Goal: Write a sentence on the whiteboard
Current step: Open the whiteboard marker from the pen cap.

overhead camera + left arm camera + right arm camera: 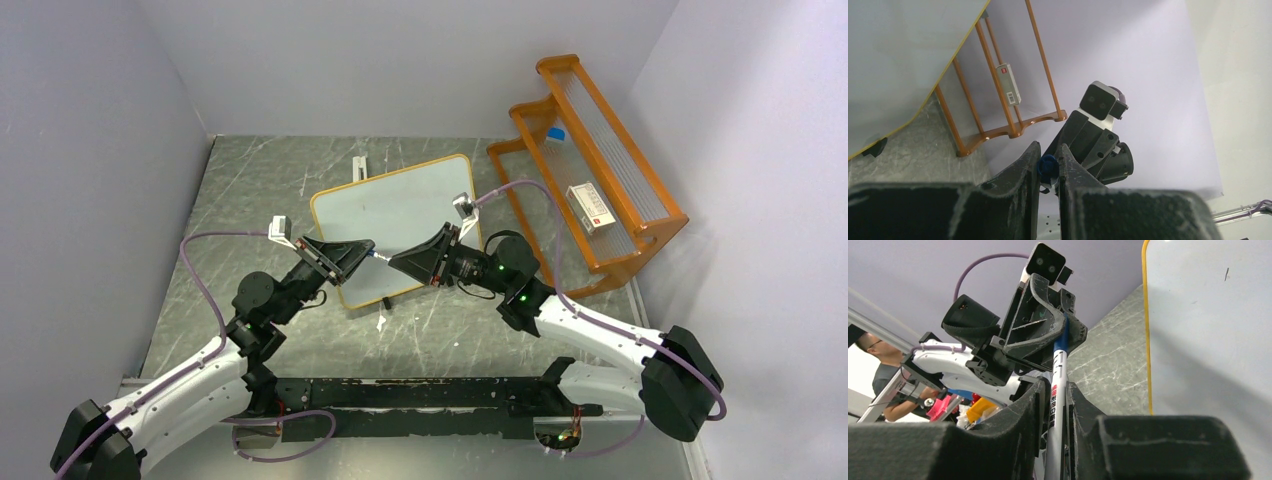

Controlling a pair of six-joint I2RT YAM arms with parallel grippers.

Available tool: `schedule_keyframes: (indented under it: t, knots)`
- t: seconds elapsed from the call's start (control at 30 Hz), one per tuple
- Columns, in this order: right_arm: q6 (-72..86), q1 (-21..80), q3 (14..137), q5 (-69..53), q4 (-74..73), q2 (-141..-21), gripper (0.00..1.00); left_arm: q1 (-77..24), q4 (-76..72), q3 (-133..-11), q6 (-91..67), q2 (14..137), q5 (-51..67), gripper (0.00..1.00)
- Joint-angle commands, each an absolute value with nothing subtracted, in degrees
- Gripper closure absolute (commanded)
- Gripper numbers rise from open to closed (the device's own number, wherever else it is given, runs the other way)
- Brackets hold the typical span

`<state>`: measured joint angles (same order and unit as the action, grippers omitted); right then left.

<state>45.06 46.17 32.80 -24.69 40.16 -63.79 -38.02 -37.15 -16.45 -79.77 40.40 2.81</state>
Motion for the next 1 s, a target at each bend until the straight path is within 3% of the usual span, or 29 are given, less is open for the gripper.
schedule_keyframes:
  t: [0.0,0.57,0.9,0.97]
  knots:
    - [44.8,46.2,34.6,-27.2,41.3,-63.4,0.74,-37.6,-39.2,-16.6,-80.0,39.8,1.4,0.95]
    - [45.3,46.2,33.6,-24.9,41.9,-62.7,0.75,-37.6,-40.2,-16.0,-80.7,39.5,0.9,0.95]
    - [45.3,46.2,33.0,-24.3,42.9,-61.8,0.89,-37.6,-38.3,-15.5,-80.8,38.3,0.3,0.95]
    - [45.4,46.2,33.0,-24.2,42.8,-61.6,0.99,-37.6,-37.6,-15.4,-80.7,37.9,0.3,0.95]
